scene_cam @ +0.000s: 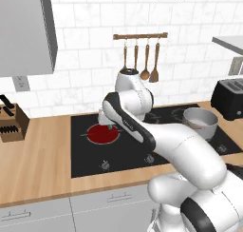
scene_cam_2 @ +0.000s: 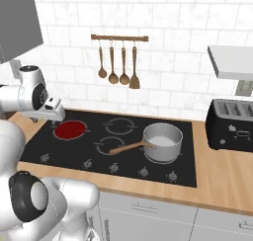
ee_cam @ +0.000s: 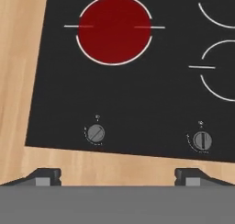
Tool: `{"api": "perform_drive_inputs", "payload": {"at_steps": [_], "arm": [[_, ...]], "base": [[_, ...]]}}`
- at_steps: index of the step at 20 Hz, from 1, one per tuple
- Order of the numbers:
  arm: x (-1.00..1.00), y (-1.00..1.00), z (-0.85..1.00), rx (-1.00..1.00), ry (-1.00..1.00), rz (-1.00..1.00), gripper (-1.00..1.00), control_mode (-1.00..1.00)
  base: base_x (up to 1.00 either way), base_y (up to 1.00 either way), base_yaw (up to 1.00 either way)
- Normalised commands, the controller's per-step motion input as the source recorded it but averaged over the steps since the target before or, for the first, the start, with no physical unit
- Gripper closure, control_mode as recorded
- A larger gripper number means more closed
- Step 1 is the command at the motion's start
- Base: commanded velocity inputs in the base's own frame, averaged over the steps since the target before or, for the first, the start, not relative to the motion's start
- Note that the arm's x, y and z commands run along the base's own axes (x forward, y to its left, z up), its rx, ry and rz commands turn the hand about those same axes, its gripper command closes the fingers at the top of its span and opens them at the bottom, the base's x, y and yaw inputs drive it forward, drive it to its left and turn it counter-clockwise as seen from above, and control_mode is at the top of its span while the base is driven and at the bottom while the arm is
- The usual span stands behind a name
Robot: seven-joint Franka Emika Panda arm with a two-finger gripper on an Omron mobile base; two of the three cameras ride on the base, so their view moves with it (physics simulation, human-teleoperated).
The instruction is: Turn off the front left burner of the stove.
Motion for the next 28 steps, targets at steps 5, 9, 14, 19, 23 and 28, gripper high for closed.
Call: {"api": "perform_drive_inputs", "payload": {"at_steps": [5, 9, 14, 19, 23, 28], "arm": [[0.26, 0.76, -0.59, -0.01, 0.12, 0.0, -1.0, -1.0], [0.03, 0.57, -0.82, -0.01, 0.19, -0.02, -1.0, -1.0], [0.02, -0.02, -0.55, 0.03, 0.05, -0.19, -1.0, -1.0], [-0.45, -0.79, -0.52, 0.06, 0.0, -0.25, -1.0, -1.0], [-0.08, -0.34, -0.58, 0.01, 0.0, -0.23, -1.0, -1.0], [0.28, 0.32, -0.32, -0.01, -0.01, -0.06, -1.0, -1.0]], "base": [[0.0, 0.0, 0.0], [0.0, 0.0, 0.0], [0.0, 0.0, 0.0], [0.0, 0.0, 0.0], [0.0, 0.0, 0.0], [0.0, 0.0, 0.0]]}}
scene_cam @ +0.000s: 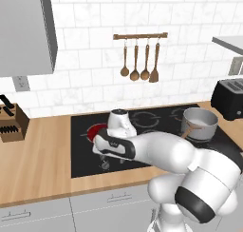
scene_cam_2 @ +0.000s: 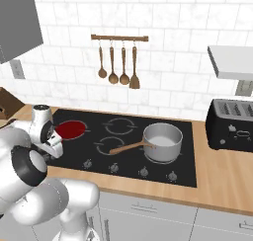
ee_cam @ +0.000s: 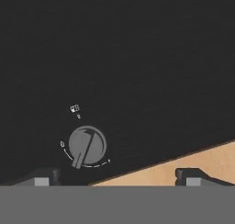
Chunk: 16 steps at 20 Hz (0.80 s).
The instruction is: Turn off the front left burner of the stove.
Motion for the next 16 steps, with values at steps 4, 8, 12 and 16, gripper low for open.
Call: {"api": "perform_drive_inputs", "payload": {"at_steps": [4, 8, 12, 16], "arm": [[0.18, 0.4, -0.2, -0.01, 0.0, -0.05, -1.0, -1.0], [0.0, 0.23, -0.1, 0.0, 0.03, 0.0, -1.0, -1.0], [0.04, 0.04, -0.1, -0.03, 0.08, 0.0, -1.0, -1.0], [0.2, 0.0, -0.16, -0.03, 0.02, 0.0, -1.0, -1.0]], "base": [[0.0, 0.0, 0.0], [0.0, 0.0, 0.0], [0.0, 0.0, 0.0], [0.0, 0.0, 0.0]]}}
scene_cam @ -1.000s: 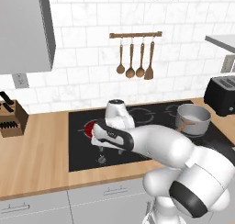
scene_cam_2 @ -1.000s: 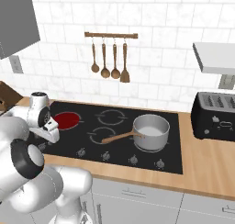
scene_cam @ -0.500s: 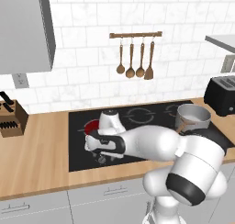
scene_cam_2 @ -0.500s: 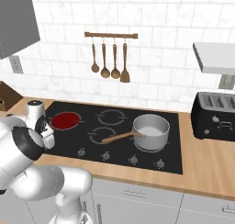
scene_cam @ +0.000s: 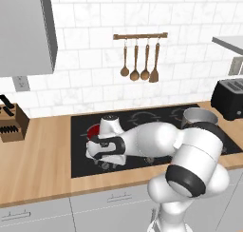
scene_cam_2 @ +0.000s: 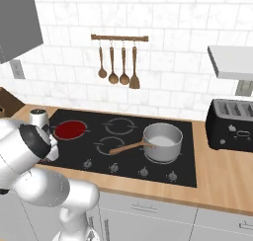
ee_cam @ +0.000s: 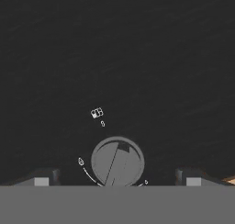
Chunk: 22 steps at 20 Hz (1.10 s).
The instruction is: Turn off the front left burner of the stove.
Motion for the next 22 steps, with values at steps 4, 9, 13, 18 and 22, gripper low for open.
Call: {"api": "perform_drive_inputs", "payload": {"at_steps": [4, 9, 13, 18, 22], "arm": [[0.25, 0.0, -0.15, -0.02, 0.0, -0.02, -1.0, -1.0], [0.05, 0.0, -0.06, 0.0, 0.0, 0.0, -1.0, -1.0], [0.0, 0.0, 0.0, 0.0, 0.02, 0.0, 1.0, -1.0], [0.0, 0.0, 0.0, 0.0, 0.0, 0.0, 1.0, -1.0], [-0.03, 0.0, 0.0, 0.0, 0.0, -0.01, 1.0, -1.0]], "base": [[0.0, 0.0, 0.0], [0.0, 0.0, 0.0], [0.0, 0.0, 0.0], [0.0, 0.0, 0.0], [0.0, 0.0, 0.0]]}}
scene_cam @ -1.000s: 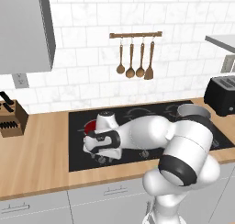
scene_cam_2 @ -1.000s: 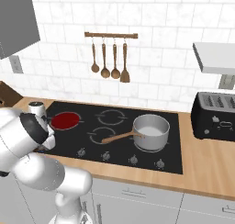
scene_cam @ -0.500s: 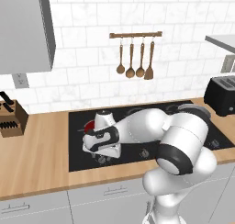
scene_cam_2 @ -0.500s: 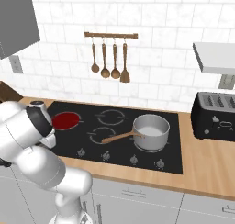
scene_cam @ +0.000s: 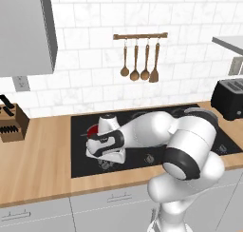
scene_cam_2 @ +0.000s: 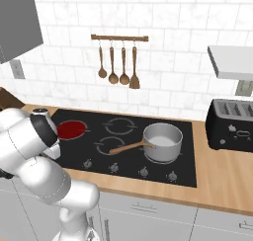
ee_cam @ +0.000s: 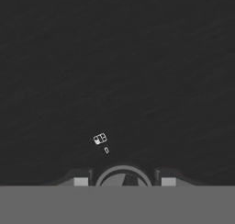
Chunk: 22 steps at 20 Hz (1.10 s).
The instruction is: Turn off the front left burner of the stove.
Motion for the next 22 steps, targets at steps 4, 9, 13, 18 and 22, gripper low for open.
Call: {"api": "perform_drive_inputs", "payload": {"at_steps": [4, 9, 13, 18, 22], "arm": [[-0.06, 0.0, 0.0, 0.0, 0.0, -0.2, 1.0, -1.0], [-0.13, 0.13, -0.02, 0.0, 0.0, -0.48, 1.0, -1.0], [-0.01, 0.44, -0.08, 0.0, 0.0, -0.64, 1.0, -1.0], [0.11, 0.66, -0.13, -0.02, 0.01, -0.75, 1.0, -1.0], [0.13, 0.72, -0.17, -0.04, 0.01, -0.8, 1.0, -1.0]], "base": [[0.0, 0.0, 0.0], [0.0, 0.0, 0.0], [0.0, 0.0, 0.0], [0.0, 0.0, 0.0], [0.0, 0.0, 0.0]]}}
